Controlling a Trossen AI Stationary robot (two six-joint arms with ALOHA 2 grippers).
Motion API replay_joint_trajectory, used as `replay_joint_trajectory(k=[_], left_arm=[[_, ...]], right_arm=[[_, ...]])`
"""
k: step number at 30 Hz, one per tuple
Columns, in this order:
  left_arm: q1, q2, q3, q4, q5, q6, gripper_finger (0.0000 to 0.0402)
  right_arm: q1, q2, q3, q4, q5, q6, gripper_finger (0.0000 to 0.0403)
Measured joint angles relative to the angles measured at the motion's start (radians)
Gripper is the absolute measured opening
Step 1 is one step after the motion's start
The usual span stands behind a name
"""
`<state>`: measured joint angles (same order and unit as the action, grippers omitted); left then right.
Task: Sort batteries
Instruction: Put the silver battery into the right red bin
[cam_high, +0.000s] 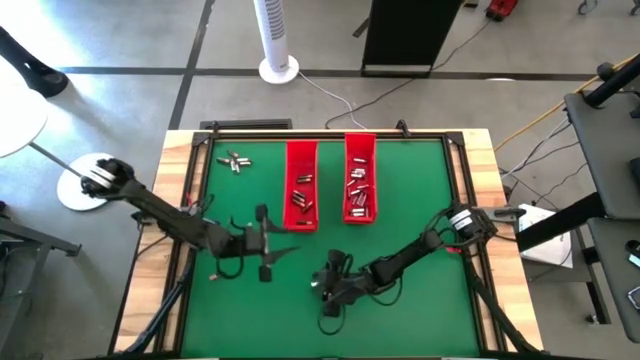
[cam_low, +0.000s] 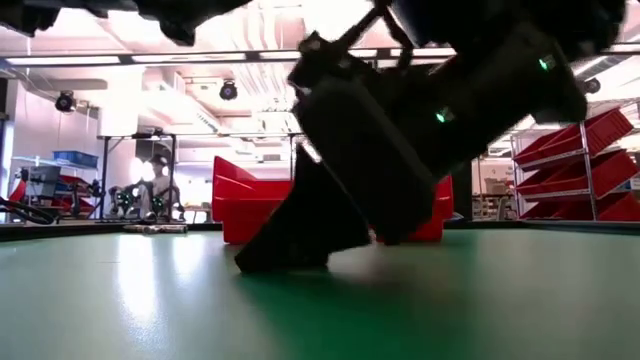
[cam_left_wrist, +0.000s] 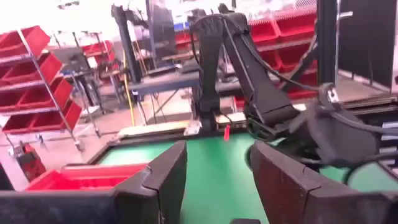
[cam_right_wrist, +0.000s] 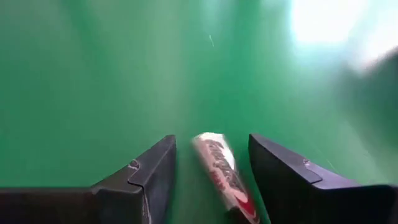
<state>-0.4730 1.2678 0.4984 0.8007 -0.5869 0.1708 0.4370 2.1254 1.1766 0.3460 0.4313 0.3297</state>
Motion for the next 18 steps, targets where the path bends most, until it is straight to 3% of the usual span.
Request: replay_joint_trajectory(k=[9,18], left_arm=[[0.002,-0.084,-0.122,-0.015,0.001,-0.075,0.0161],[0.007,-0.059,-0.131,0.015,-0.007,-0.078,0.0161]], right_arm=[[-0.008,0.003,0.174,-0.416,-0.032,0.039,0.0134],[-0.003,-0.007,0.169,-0.458,-0.047,0.01,0.0091]])
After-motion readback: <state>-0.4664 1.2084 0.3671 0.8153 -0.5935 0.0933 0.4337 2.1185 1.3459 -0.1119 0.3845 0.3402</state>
